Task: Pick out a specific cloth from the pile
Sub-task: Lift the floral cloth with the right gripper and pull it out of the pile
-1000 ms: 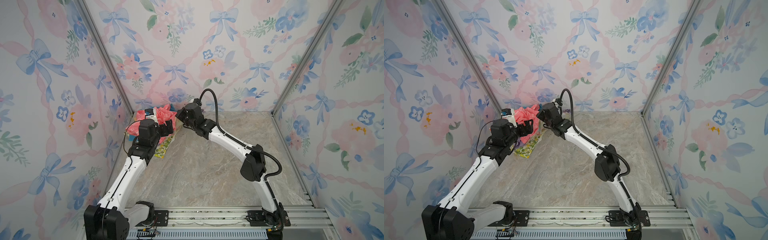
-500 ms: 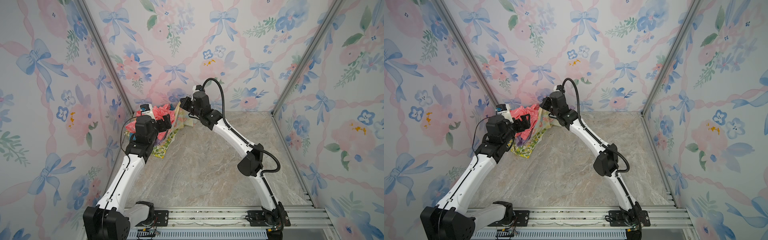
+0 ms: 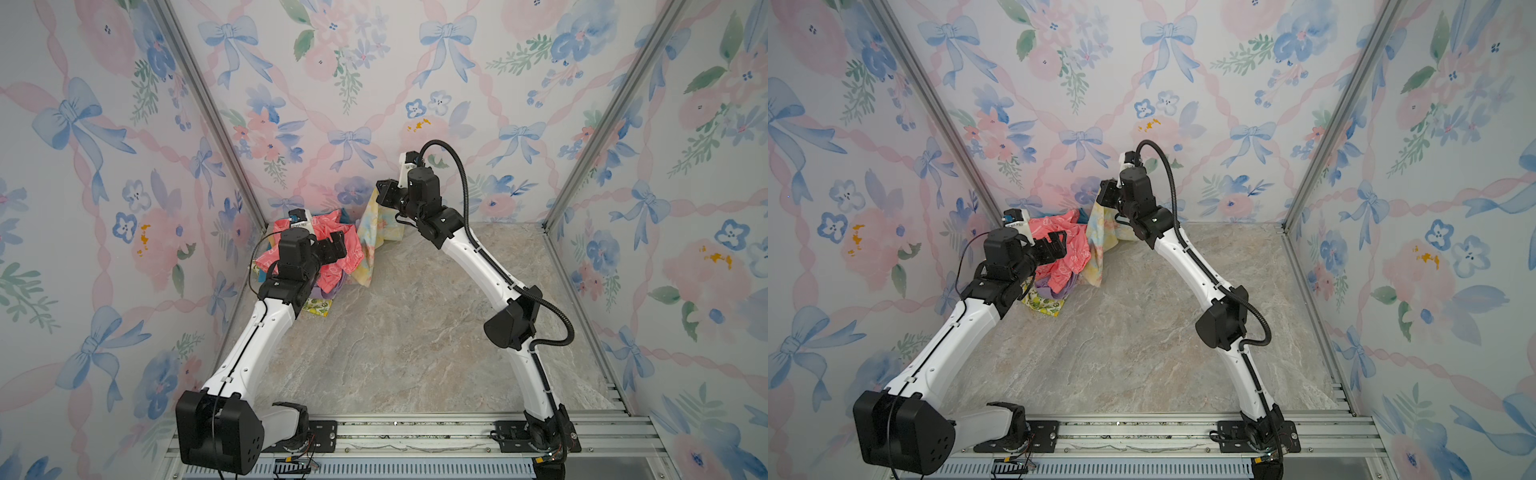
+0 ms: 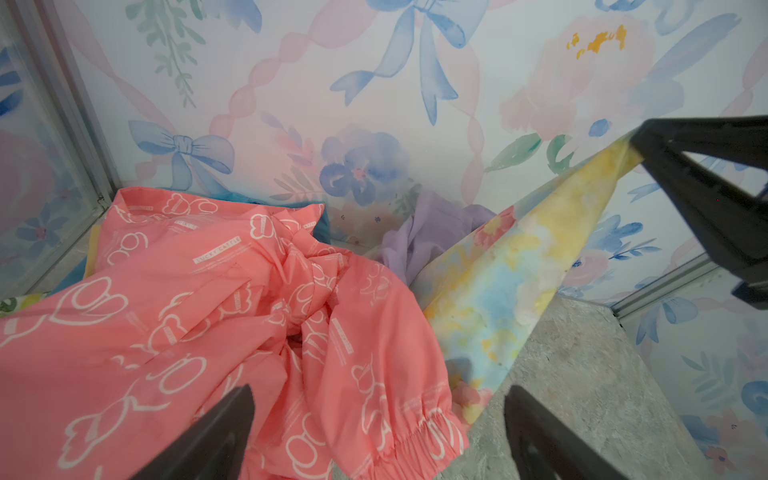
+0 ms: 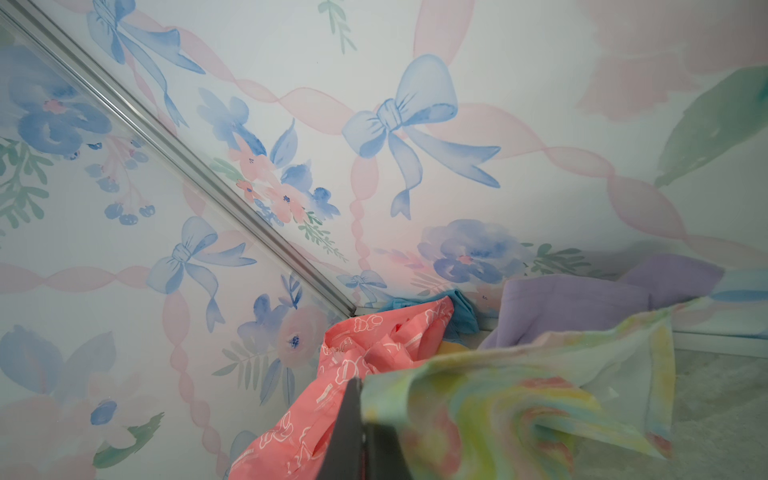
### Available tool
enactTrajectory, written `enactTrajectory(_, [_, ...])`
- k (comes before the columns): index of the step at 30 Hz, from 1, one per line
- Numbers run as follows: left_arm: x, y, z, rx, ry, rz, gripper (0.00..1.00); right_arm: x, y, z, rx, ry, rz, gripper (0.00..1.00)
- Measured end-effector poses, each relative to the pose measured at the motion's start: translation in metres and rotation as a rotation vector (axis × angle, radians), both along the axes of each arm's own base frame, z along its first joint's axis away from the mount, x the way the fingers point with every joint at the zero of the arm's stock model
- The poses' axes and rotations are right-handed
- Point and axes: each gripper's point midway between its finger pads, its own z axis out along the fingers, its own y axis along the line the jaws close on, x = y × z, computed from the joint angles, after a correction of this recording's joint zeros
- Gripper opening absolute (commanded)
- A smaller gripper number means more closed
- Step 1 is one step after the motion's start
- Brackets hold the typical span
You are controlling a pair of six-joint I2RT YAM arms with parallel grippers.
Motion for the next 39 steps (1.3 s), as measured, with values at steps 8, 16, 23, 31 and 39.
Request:
enactTrajectory(8, [0.006,0.001,-0.011,0.008,0.027,0.01,0.95,-0.018,-0.012,0.047,-0.01,-0.106,0.016,0.0])
enactTrajectory(16, [0.01,0.002,-0.018,0.013,0.04,0.017,0.95,-0.05,-0.025,0.104,-0.012,-0.228,0.03,0.0])
enactTrajectory(23, [0.018,0.0,-0.026,0.014,0.053,0.016,0.95,-0.084,-0.063,0.166,0.0,-0.341,-0.011,0.0])
enactTrajectory(31, [0.026,-0.023,-0.029,0.014,0.048,-0.033,0.96,-0.111,-0.148,0.225,0.026,-0.42,-0.142,0.0])
enactTrajectory(39, [0.026,-0.058,-0.01,0.022,-0.012,-0.142,0.96,-0.122,-0.233,0.224,-0.037,-0.366,-0.304,0.0])
